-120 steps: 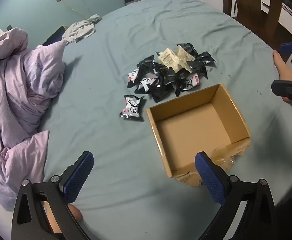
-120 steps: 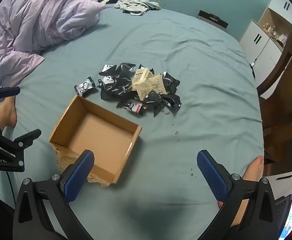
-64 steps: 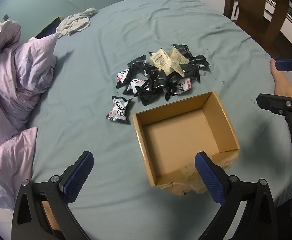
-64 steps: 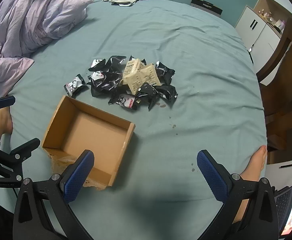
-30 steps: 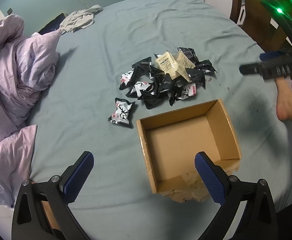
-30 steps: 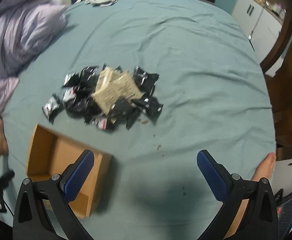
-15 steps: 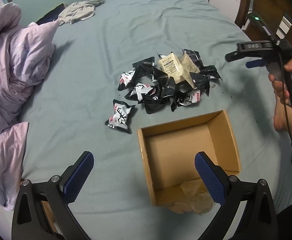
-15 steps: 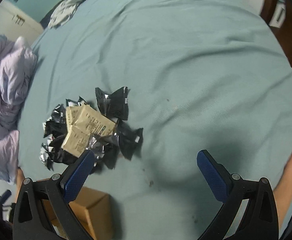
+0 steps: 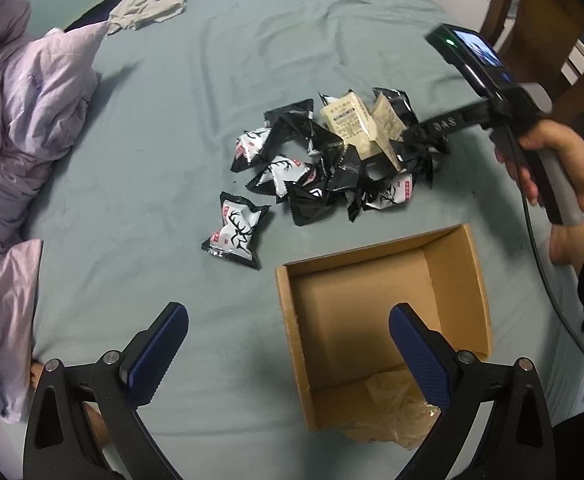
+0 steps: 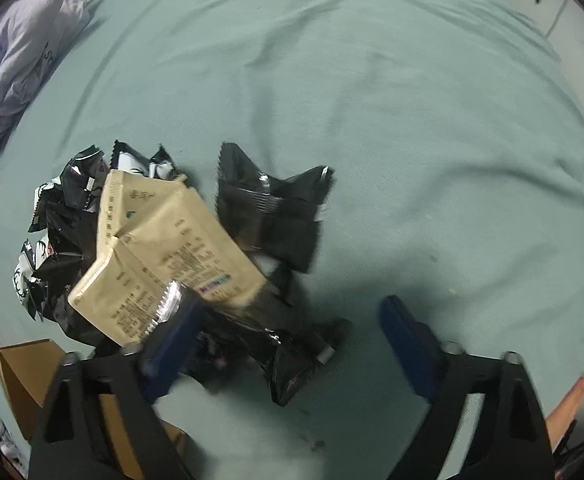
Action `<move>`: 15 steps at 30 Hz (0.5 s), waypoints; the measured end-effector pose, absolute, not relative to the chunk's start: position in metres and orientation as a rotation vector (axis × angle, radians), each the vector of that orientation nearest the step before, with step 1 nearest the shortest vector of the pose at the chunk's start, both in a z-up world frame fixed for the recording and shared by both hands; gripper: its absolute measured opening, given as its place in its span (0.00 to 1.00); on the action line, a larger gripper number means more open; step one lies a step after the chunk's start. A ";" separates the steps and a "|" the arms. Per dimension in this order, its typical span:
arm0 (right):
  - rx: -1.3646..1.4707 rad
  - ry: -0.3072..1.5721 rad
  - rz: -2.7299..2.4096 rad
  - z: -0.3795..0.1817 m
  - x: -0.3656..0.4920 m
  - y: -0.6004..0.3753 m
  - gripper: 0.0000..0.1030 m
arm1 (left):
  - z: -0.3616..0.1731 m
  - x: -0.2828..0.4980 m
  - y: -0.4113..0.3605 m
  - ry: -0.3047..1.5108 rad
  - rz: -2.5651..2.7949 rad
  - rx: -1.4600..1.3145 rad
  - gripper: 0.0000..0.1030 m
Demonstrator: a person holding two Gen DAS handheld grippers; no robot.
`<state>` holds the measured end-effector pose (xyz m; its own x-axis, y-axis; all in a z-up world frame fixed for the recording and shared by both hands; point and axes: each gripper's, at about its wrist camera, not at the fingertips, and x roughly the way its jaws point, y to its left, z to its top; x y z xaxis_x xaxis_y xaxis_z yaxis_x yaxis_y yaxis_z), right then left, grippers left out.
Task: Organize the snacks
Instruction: 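Reach the right gripper into the pile and grasp a black snack packet, then grasp a white deer-print packet with the left gripper while the right gripper holds the black packet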
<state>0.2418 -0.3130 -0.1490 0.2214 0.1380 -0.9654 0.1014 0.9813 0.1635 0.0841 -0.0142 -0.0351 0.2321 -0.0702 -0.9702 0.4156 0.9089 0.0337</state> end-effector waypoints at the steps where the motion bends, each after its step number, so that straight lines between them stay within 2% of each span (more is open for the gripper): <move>1: 0.216 1.364 0.032 -0.152 0.245 -0.313 0.72 | -0.035 0.084 -0.015 1.296 -0.343 0.316 0.99; 4: 0.222 1.365 0.030 -0.157 0.248 -0.315 0.66 | -0.035 0.085 -0.015 1.292 -0.343 0.314 0.99; 6: 0.191 1.380 0.036 -0.160 0.248 -0.314 0.45 | -0.037 0.086 -0.016 1.300 -0.349 0.316 0.95; 11: 0.156 1.367 0.020 -0.157 0.237 -0.313 0.39 | -0.043 0.089 -0.012 1.340 -0.355 0.275 0.87; 15: 0.206 1.340 0.021 -0.147 0.221 -0.320 0.37 | -0.044 0.092 -0.007 1.345 -0.336 0.252 0.87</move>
